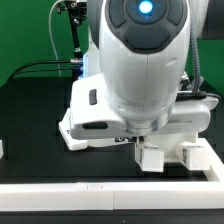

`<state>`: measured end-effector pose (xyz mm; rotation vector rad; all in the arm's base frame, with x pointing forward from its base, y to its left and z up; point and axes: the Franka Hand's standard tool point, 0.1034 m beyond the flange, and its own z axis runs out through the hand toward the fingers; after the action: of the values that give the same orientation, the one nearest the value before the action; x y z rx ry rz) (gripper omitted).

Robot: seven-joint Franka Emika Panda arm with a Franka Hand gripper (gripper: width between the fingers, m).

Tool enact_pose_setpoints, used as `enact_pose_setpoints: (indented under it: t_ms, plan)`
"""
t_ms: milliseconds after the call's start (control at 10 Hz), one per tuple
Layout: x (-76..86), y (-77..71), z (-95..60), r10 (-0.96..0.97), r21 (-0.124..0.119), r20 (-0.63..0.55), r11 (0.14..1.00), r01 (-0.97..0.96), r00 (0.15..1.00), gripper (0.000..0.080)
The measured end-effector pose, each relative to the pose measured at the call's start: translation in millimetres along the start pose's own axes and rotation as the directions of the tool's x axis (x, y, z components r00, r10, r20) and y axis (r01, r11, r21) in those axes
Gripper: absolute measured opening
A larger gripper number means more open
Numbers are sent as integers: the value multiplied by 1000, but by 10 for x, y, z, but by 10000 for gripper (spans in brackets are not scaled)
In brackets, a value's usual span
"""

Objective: Assemble chair

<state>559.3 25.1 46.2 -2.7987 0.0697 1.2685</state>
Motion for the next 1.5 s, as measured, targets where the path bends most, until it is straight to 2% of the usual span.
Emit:
enact_pose_setpoints:
  t_ms: [100, 500, 700, 900, 1000, 1100, 1200, 1300, 1400, 1500]
  plan:
    - [27, -12, 33, 7, -5, 33, 1000, -7, 999, 29]
    - [70, -14, 35, 9, -7, 19, 1000, -9, 1000, 29]
    - [103, -101, 63, 2, -9, 21, 1000, -2, 1000, 29]
    - [106, -86, 74, 2, -7, 22, 1000, -2, 1000, 29]
    - [107, -84, 74, 2, -7, 22, 1000, -2, 1000, 103]
    - [108, -82, 74, 6, -7, 22, 1000, -6, 1000, 103]
    - [114, -80, 57, 11, -6, 17, 1000, -11, 1000, 251]
    - [133, -61, 6, 13, -3, -2, 1000, -13, 1000, 251]
    - [154, -31, -61, 11, 1, -22, 1000, -11, 1000, 501]
    - [243, 11, -233, -3, 6, -119, 1000, 4, 993, 501]
